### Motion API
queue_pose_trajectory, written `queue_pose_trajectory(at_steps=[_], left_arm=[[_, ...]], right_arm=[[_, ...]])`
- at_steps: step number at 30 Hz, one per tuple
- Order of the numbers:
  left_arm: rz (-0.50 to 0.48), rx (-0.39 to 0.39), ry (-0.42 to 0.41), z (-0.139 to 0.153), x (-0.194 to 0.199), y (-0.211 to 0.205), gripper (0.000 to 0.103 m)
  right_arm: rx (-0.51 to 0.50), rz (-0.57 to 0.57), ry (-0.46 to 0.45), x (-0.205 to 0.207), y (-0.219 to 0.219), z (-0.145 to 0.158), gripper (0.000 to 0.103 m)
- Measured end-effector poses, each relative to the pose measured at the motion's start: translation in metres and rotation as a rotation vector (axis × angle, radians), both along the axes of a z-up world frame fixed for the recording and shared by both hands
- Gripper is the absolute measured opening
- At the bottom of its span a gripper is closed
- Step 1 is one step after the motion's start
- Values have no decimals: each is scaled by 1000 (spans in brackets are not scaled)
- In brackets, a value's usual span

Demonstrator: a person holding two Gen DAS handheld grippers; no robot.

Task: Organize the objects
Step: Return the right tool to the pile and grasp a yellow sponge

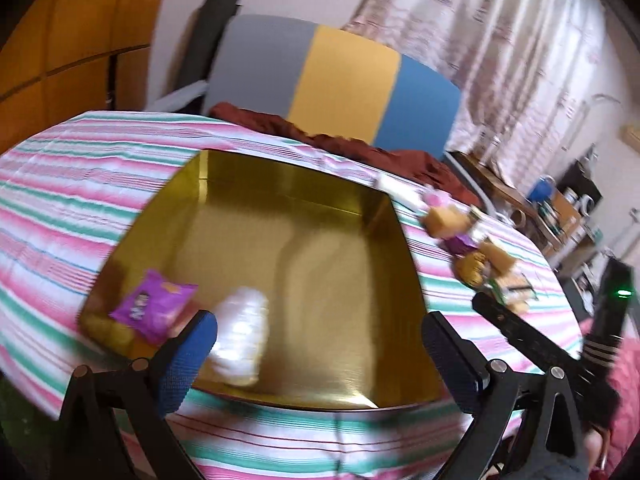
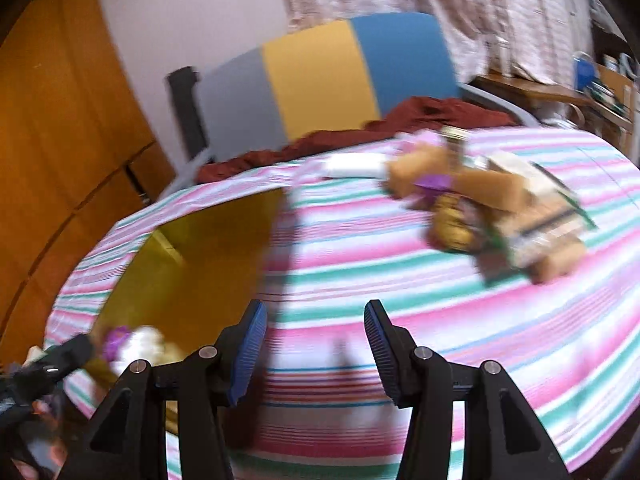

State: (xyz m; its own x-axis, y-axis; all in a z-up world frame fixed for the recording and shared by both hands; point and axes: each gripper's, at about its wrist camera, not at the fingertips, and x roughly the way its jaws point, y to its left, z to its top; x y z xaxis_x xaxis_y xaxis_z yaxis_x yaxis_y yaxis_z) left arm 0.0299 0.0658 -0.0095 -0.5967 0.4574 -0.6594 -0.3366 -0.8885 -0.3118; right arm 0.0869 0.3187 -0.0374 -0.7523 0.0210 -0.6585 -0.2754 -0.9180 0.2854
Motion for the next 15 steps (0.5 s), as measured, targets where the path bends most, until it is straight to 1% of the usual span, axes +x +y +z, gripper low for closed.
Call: queue_pose_trajectory(at_steps=[2,6,8,9,11,13,14,15], left_arm=[[-37,7,2,1,4,13,103],[-107,12,1,2,11,37,103],[-129,16,-6,2,14,45,103],[-138,15,-10,1,15,49,103],[-154,14,-17,1,17,57,103],[-164,12,-22,0,21,61,103],[-172,10,-23,0,24,65,103],[-176,8,-24,0,25,65,103]], right_arm=[[2,-49,-22,6,18,-7,52],[1,-172,-53,24,68,-18,52],[18,-239,-41,31,91,-15,52],[31,-292,-26,34,109,-11,52],[31,-354,5,36,135,-3,52],[17,-423,24,33,168,4,52],[0,-445,27,30,181,5,50],[-30,-464,24,24,199,5,47]])
